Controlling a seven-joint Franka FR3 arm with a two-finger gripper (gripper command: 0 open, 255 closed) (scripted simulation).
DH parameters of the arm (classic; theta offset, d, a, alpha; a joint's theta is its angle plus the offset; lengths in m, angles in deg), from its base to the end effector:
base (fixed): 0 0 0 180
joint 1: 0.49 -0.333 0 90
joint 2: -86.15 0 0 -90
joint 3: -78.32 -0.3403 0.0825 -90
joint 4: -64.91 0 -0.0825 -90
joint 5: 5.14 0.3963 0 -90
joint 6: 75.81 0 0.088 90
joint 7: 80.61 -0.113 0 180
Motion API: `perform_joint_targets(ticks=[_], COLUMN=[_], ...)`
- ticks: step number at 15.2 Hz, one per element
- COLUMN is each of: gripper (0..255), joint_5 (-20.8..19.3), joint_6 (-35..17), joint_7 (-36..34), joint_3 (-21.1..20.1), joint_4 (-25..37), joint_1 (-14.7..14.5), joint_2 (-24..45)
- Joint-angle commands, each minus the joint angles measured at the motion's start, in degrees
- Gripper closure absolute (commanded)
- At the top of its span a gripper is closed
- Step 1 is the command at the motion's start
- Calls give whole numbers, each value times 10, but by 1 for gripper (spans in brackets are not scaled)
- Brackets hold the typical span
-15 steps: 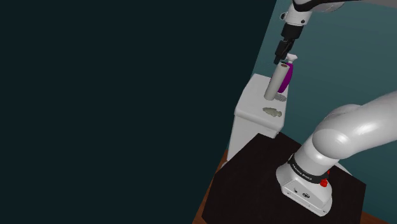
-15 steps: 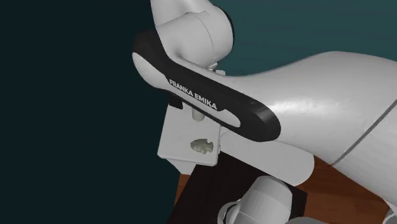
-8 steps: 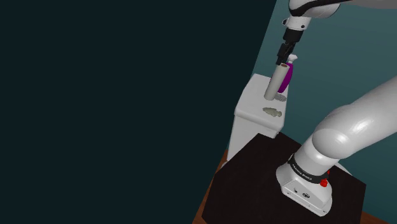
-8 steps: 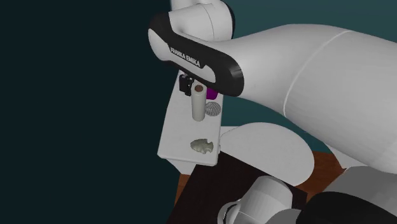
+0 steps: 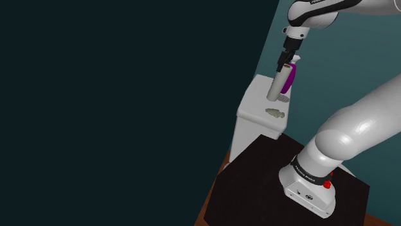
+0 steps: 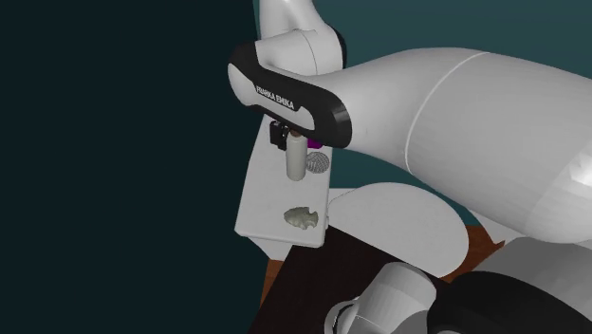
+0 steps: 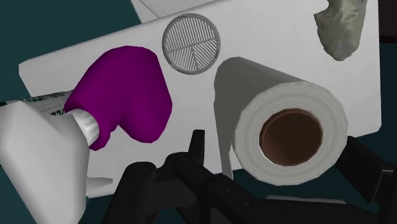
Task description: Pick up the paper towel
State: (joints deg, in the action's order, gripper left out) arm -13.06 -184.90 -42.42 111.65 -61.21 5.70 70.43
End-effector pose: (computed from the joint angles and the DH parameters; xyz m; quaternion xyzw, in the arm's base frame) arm 0.3548 -0.3254 0.4838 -0.9992 -0.0242 0.0181 0.0272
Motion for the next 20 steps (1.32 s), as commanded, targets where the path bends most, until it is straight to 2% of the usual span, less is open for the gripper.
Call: perform_joint_targets(ticks=[1, 10, 20], gripper=[255, 255, 255], joint_5=[0, 0, -1], joint_6=[-3, -3, 75], joint_7=[-1, -1, -5], joint_3=[0, 0, -11], joint_4=[-3, -4, 62], joint_1=[0, 0, -2], joint_2=[-1, 0, -14])
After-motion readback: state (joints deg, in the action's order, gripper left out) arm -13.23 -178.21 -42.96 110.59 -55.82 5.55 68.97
